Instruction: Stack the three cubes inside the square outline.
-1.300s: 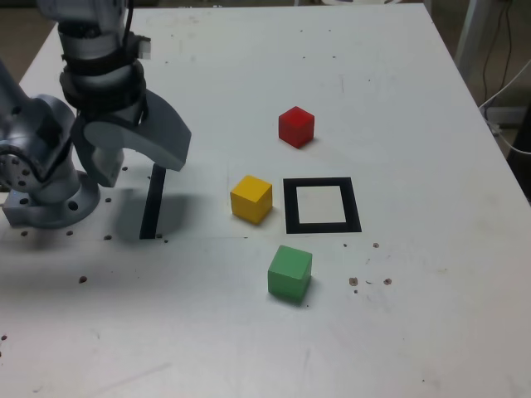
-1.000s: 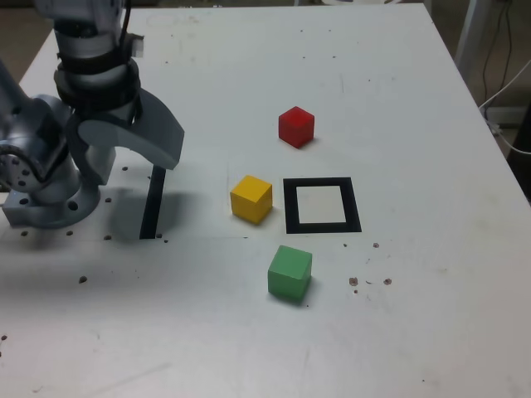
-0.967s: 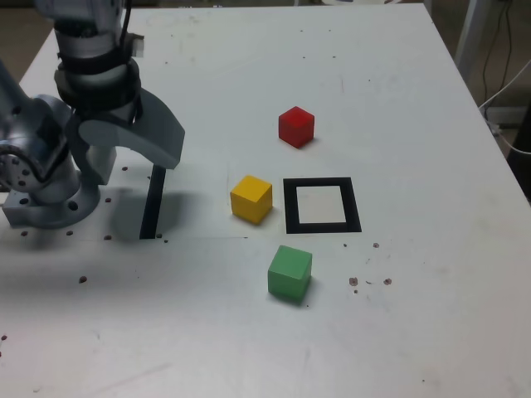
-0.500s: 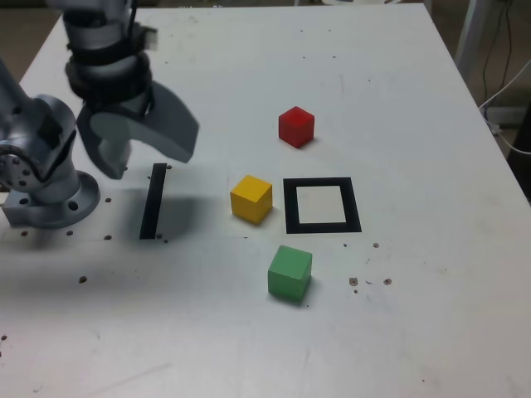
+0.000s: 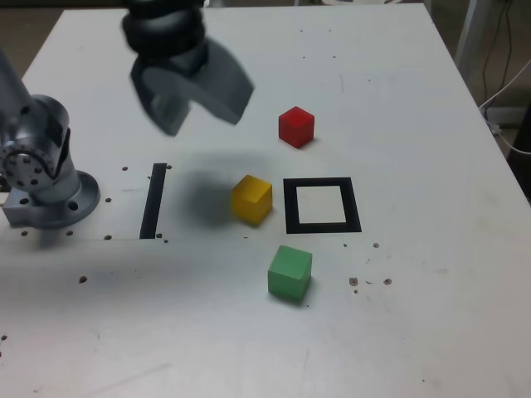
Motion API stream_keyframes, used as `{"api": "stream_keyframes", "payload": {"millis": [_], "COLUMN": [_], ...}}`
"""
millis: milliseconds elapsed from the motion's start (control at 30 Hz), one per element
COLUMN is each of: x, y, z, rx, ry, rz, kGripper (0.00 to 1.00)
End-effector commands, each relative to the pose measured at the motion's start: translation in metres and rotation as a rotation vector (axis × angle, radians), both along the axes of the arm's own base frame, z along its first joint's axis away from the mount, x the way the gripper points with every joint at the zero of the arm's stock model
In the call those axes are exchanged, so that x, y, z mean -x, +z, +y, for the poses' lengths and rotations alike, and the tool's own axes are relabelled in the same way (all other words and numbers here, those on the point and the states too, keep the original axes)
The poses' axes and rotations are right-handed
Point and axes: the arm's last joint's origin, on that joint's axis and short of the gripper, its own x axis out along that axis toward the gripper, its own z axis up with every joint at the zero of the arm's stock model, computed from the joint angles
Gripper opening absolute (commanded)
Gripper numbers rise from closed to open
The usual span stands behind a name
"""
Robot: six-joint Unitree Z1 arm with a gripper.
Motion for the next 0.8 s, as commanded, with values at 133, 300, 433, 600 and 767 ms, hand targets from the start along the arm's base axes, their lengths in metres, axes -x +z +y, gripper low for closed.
{"api": "stream_keyframes", "payload": {"millis": [133,300,433,600,767], "x": [-0.029,-0.055,-0.079,-0.108,-0.126], "y": [0.011,0.010,0.001,-0.013,-0.027], "z": [0.010,0.026,0.042,0.058,0.071], "rx": [-0.055,-0.078,-0.082,-0.084,-0.103], "ry": [-0.173,-0.199,-0.198,-0.212,-0.206], "rz": [0.047,0.105,0.153,0.188,0.216], "kGripper": [0.95,0.95,0.95,0.94,0.92]}}
